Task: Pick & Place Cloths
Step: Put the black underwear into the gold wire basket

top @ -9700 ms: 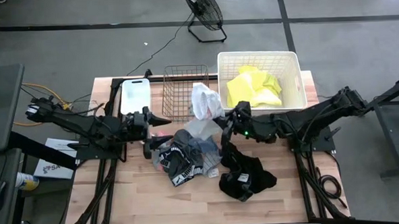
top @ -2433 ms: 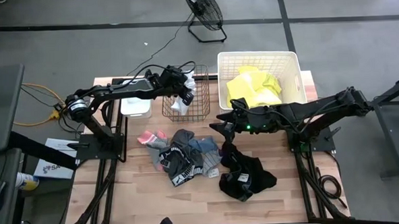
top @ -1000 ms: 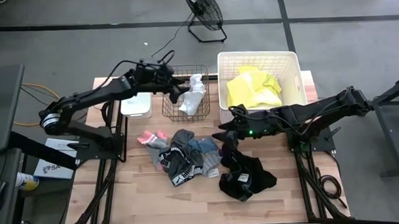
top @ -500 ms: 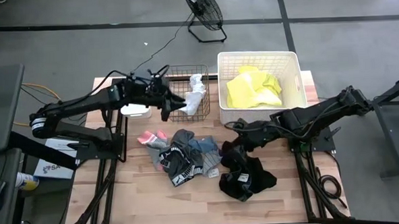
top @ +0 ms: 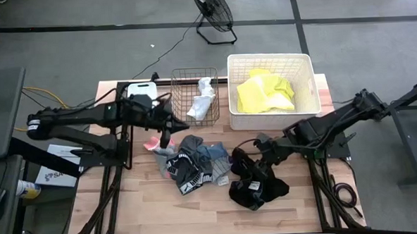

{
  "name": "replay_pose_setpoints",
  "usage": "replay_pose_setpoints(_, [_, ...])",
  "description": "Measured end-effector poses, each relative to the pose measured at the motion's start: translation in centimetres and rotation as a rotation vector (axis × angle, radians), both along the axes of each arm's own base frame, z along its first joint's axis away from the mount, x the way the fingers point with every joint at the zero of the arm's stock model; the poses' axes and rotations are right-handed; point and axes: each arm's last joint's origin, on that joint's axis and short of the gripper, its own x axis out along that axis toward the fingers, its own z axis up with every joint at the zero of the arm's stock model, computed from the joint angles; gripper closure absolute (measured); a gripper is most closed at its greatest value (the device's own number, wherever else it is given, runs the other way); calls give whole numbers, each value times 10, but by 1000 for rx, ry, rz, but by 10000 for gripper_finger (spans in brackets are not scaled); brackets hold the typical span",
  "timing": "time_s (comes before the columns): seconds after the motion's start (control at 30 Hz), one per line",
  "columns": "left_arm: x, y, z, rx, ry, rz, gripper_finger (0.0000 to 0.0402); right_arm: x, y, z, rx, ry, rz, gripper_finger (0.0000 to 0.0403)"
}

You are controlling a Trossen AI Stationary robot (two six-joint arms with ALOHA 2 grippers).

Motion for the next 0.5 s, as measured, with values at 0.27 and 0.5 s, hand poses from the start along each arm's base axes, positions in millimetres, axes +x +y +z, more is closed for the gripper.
replay_pose_setpoints(0.27, [-26, -22, -3, 7, -57, -97, 395, -4, 8, -3, -56, 9, -124, 109])
replay_pose_setpoints(0.5, [-67, -31, 10, 10, -163, -168, 395, 2, 25, -18, -41, 58, -179, 109])
